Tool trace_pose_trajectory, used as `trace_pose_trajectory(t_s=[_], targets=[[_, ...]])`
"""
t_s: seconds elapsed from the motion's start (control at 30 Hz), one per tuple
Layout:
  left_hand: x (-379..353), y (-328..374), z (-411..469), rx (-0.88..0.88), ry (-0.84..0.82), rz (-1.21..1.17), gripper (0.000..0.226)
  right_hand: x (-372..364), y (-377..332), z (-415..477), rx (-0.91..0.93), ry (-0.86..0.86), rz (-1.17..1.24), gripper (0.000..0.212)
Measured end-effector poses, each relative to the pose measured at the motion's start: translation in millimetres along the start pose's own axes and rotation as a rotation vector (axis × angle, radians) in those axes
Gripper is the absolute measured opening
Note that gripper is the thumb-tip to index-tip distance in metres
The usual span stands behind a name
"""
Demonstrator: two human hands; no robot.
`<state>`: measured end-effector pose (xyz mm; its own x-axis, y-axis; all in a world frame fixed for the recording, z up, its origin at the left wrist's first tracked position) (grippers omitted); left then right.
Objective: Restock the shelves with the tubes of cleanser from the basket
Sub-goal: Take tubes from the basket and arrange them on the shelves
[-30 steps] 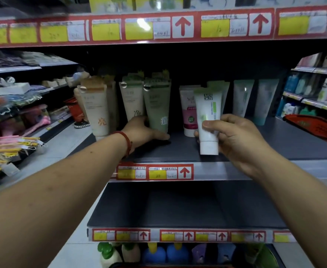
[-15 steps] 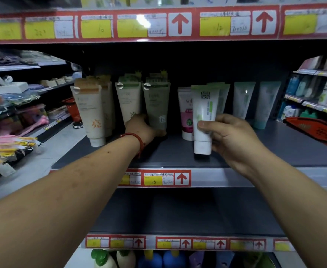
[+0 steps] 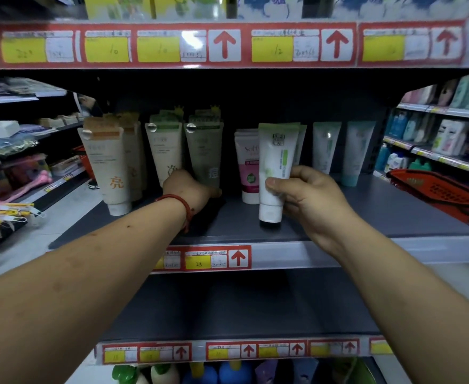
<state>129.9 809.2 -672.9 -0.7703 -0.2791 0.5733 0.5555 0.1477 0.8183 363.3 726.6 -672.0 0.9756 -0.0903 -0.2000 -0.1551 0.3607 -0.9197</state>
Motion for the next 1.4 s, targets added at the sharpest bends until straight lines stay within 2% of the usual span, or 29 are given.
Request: trace_pose_trajectory(t_s=[0.1, 0.33, 0.47, 0.67, 0.77, 0.9, 1.13, 1.4], targets=[[7.6, 1.8, -7.6, 0.008, 0.039, -0.021, 0.058, 22.6, -3.0, 1.3, 0.011, 0.031, -0.019, 0.031], [-4.9, 5.5, -17.6, -0.03, 0.001, -0.044, 0.044, 74.8, 0.1, 14.6, 0.059, 0.107, -0.195, 0.027], [-19.3, 9.8, -27.6, -0.172, -0.026, 0.02, 0.041, 72.7, 3.9, 32.4, 0.106, 0.095, -0.303, 0.023], [-29.4, 17.6, -34.1, -0.221, -0.124, -0.074, 0.037, 58.2, 5.4, 52.8, 0.147, 0.0, -0.514, 0.029], [-31.6, 27.5, -34.7, -0.227, -0.132, -0.096, 0.038, 58.3, 1.2, 56.2, 0.188, -0.012, -0.619, 0.019], [-43.0, 42.7, -40.3, -0.248, -0.147, -0.139, 0.029, 59.5, 0.9, 62.4, 0.227, -0.019, -0.742, 0.019], [-77.4, 63.3, -55.7, -0.28, -0.221, -0.178, 0.035, 65.3, 4.6, 73.4, 0.239, -0.008, -0.805, 0.026], [-83.0, 64.3, -56.0, -0.277, -0.193, -0.129, 0.033, 62.5, 4.3, 73.3, 0.226, -0.03, -0.843, 0.028]])
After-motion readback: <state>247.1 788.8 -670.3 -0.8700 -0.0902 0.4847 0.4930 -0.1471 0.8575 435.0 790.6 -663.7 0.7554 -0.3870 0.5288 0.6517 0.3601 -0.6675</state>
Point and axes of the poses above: each hand's wrist, its own z-axis towards the middle knuckle, its own x-axis out of the back of the hand, y = z × x, the point moved 10 cm from there along z, towards the middle knuckle, and after that the axes turned 10 degrees about x, right-handed, at the moved point
